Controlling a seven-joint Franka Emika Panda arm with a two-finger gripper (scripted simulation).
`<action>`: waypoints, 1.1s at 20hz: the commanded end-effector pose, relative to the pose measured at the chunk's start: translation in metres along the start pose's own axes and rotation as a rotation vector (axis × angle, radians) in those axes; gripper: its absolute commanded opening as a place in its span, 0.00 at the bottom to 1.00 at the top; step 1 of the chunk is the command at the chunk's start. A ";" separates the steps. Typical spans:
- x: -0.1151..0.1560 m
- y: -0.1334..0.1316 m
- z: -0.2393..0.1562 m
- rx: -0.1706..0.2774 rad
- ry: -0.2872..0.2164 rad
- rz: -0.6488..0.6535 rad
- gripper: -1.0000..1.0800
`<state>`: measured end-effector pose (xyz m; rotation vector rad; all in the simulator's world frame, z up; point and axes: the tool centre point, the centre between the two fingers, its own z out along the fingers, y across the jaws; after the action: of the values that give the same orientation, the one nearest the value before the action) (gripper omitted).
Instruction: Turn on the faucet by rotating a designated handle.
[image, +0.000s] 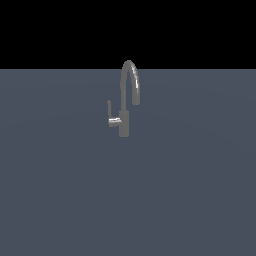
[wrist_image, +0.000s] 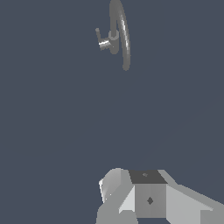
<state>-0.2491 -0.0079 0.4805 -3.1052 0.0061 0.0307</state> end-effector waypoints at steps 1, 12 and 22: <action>0.000 0.000 0.000 0.000 0.000 0.000 0.00; -0.001 0.011 0.010 0.022 -0.038 -0.009 0.00; 0.002 0.005 -0.006 0.010 0.019 0.041 0.00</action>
<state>-0.2479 -0.0145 0.4819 -3.0924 0.0500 0.0246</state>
